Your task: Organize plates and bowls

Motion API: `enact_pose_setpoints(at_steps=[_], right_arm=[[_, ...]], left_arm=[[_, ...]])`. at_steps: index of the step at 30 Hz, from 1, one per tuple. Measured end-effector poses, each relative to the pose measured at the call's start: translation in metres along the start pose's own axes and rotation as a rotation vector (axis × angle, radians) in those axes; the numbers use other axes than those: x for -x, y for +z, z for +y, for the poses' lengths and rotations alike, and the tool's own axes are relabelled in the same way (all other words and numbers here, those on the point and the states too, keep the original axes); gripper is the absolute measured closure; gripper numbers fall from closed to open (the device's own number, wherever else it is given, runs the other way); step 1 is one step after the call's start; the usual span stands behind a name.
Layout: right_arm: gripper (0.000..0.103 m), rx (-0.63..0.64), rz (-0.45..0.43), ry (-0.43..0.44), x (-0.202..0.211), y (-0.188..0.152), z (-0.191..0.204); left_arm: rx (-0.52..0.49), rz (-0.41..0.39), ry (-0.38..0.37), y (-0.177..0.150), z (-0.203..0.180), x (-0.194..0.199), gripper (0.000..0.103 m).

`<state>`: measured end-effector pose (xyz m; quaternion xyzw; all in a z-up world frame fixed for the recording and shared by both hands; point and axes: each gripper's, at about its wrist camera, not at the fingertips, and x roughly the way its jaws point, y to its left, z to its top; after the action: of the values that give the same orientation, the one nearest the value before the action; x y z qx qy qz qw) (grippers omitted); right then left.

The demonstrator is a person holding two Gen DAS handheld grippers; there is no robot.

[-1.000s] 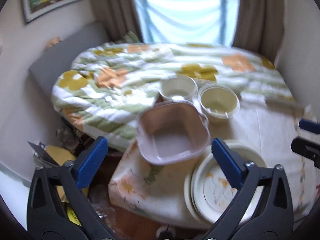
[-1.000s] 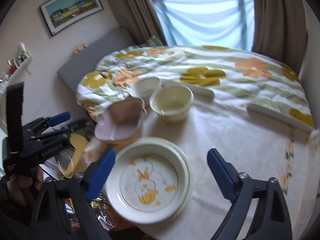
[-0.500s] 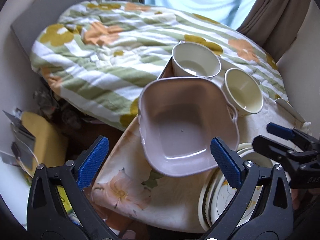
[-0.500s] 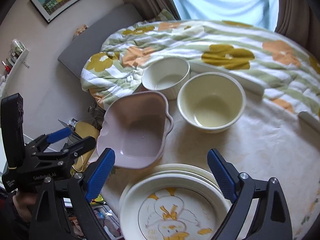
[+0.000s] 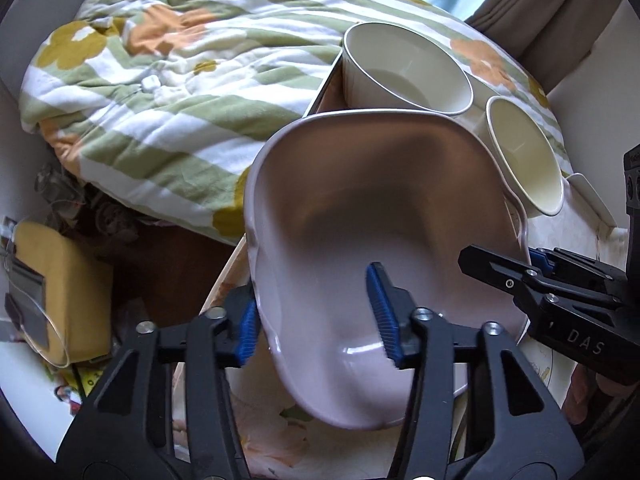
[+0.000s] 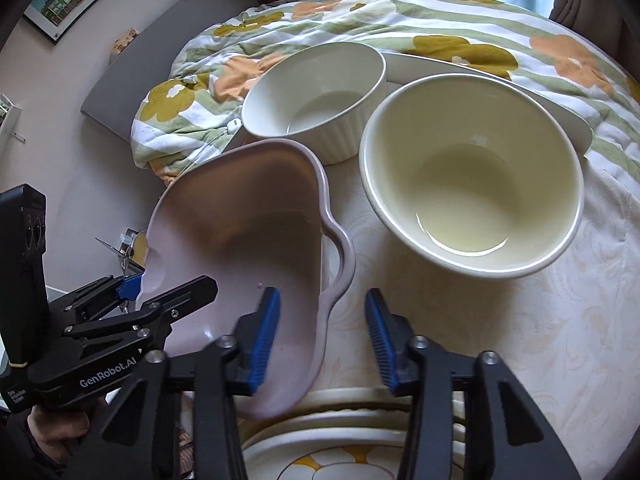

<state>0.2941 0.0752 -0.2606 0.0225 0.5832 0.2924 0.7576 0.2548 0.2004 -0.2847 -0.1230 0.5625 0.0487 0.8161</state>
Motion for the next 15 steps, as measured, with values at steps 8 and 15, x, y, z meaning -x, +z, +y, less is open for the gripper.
enact_pose_setpoints(at_steps=[8,15], right_arm=[[0.087,-0.005,-0.01,-0.021,-0.003,0.0,0.005],[0.087,0.021,-0.06,-0.019,0.016,-0.009,0.011]], left_arm=[[-0.001,-0.014,-0.013,0.002,0.006,0.002,0.082],[-0.037,-0.081,0.014,0.0,-0.004,0.028,0.082]])
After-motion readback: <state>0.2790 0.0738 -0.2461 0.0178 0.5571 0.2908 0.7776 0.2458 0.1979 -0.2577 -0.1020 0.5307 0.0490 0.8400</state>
